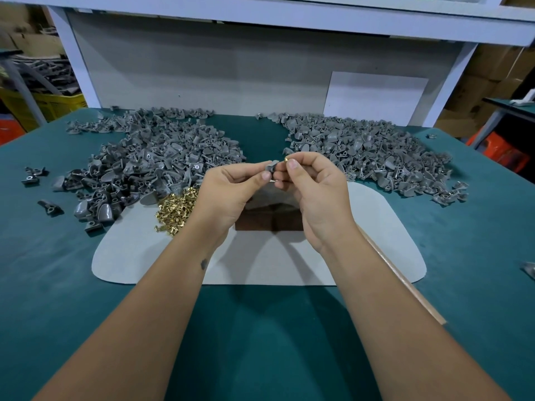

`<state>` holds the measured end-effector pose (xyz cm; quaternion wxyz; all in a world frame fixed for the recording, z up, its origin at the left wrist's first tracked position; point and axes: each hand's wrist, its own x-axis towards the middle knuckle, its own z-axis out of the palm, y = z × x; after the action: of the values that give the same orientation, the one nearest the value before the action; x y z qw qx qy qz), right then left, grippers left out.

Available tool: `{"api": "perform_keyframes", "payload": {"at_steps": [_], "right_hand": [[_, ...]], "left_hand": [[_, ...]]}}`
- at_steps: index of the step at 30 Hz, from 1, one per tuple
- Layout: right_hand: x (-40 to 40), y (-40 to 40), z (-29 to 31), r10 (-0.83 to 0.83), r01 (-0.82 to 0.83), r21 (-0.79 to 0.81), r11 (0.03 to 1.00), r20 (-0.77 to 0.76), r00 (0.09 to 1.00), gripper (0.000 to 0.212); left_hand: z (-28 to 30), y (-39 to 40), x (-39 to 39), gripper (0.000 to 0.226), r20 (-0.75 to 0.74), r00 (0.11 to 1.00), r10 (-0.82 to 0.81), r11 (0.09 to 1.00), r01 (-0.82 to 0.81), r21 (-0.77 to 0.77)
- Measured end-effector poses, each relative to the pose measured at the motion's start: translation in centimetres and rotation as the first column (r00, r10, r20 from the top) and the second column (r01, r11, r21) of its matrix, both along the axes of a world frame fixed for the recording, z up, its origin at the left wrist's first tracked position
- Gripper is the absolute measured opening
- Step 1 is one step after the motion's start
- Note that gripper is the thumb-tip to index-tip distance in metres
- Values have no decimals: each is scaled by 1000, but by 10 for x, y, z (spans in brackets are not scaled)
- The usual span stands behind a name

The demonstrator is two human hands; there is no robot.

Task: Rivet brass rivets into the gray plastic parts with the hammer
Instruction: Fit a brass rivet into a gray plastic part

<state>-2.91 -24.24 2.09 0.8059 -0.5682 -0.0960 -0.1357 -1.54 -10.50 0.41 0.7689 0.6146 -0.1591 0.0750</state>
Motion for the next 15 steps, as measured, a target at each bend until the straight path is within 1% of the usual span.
{"api": "perform_keyframes", "payload": {"at_steps": [4,6,8,10,12,15], "right_hand": [[0,-1,0,-9,9,-29,1000,-3,1000,15],[2,-2,-2,-63,64,-124,990,5,998,17],[4,-1,-5,-149,150,-275,950,24,989,19],[5,1,-7,-204,205,-381,901,45,978,19],[5,2,-8,-221,226,-431,873,63,973,17],[5,2,-8,-241,244,-451,858,66,968,16]], "left_hand": [[1,1,-1,16,-14,1000,16,1000,-16,-16],[2,0,-1,14,-33,999,31,999,-32,-23],[2,0,-1,11,-54,997,55,998,-57,-37],[2,-2,-1,15,-56,996,71,996,-73,-41],[3,-3,-2,19,-49,996,70,997,-71,-36],[4,-4,-5,21,-42,998,50,998,-51,-33]]}}
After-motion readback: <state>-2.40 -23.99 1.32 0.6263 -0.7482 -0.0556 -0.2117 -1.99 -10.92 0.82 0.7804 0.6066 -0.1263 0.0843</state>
